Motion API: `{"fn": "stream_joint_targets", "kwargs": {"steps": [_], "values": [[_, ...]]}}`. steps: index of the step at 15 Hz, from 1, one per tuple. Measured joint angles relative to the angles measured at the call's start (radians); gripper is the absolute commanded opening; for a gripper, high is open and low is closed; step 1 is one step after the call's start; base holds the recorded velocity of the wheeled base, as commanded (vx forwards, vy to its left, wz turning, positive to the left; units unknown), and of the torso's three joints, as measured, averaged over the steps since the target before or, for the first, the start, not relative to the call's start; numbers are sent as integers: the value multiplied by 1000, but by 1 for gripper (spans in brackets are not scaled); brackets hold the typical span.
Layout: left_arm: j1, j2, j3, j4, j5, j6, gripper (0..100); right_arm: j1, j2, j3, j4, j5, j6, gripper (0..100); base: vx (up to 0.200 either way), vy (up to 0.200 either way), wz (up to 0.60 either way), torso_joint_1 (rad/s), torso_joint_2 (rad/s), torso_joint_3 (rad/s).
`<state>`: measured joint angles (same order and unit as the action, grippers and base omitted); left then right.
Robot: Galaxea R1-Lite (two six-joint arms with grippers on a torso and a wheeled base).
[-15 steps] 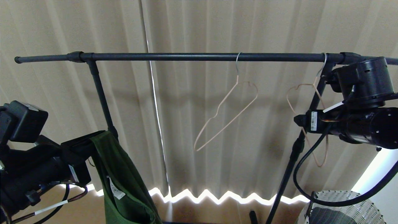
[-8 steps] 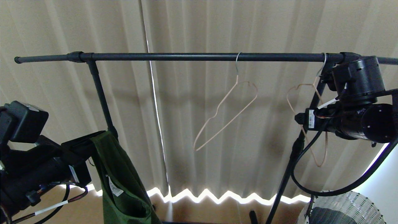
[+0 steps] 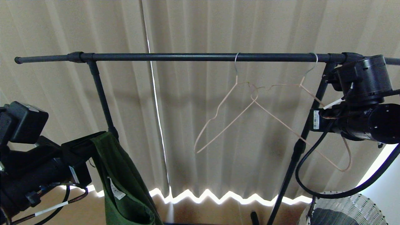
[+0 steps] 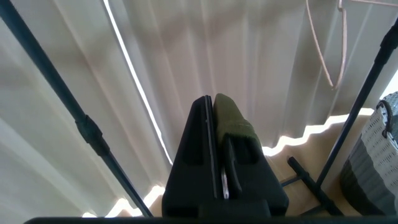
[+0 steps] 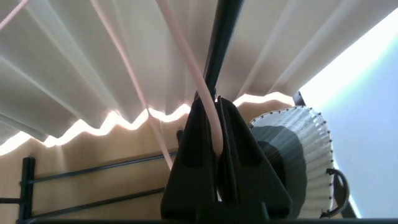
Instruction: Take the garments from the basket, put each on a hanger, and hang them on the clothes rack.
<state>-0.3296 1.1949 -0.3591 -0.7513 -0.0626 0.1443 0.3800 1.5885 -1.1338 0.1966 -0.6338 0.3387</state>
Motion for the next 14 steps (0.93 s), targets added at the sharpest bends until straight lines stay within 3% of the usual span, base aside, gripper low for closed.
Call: {"fn": "stream_joint_targets", "kwargs": {"steps": [10, 14], "values": [[3, -9, 9, -1, 0, 5, 0, 0, -96, 12, -18, 0, 4, 0, 0, 0, 0, 0, 0, 0], [5, -15, 8, 0, 1, 4, 0, 0, -157, 63, -18, 0, 2, 0, 0, 0, 0, 0, 0, 0]]}}
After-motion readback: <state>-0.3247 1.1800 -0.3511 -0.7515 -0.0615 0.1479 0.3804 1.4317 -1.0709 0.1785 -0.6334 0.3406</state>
